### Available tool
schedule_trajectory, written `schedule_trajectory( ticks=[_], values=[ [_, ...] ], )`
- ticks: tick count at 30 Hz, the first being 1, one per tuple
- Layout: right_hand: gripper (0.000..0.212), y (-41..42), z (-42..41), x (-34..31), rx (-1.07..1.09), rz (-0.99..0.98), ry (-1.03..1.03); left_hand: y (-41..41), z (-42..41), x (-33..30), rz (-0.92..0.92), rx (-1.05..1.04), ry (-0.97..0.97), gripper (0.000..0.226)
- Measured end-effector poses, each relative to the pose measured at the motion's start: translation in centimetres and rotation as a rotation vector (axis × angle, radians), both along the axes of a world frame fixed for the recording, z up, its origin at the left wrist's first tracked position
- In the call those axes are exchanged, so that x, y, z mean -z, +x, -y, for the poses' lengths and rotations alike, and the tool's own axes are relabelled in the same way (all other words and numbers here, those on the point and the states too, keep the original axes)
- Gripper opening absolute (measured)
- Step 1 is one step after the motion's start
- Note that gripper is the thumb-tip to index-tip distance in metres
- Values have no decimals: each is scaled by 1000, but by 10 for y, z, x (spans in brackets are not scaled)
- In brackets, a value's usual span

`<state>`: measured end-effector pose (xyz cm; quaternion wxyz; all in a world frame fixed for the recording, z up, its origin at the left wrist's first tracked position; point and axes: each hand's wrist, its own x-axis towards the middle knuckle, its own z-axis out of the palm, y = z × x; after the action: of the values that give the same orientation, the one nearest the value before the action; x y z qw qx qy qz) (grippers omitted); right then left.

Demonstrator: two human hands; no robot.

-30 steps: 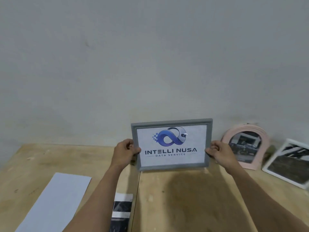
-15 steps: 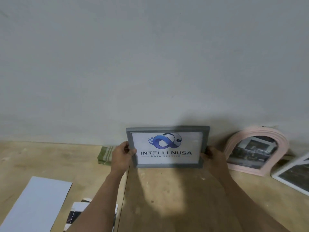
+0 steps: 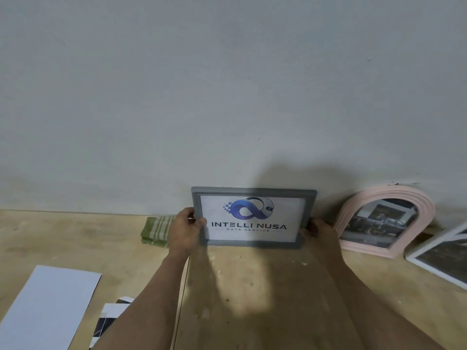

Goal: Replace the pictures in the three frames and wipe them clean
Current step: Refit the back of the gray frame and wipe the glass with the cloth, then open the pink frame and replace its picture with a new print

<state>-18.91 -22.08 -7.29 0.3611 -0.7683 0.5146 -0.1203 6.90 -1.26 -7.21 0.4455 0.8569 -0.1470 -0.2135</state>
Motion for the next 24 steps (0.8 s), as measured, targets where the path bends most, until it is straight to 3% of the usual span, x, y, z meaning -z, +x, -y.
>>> schedule_trajectory(
  ticks=[4, 9, 12, 20, 24],
  values=[
    [22, -10, -18, -13, 73, 105, 21, -15, -6, -9, 116, -73, 50, 45],
    [8, -36, -47, -38, 90, 185, -32, -51, -4, -43, 223, -53, -55, 22],
    [13, -59, -50, -54, 80, 180, -99, -79, 14, -59, 221, 54, -128, 15],
    [3, -140, 2, -86, 276, 163, -85, -175, 108, -97, 31, 383, -233, 14],
    [25, -174, 72, -78, 323, 105, -141, -219, 179, -96, -30, 455, -191, 9]
  ],
)
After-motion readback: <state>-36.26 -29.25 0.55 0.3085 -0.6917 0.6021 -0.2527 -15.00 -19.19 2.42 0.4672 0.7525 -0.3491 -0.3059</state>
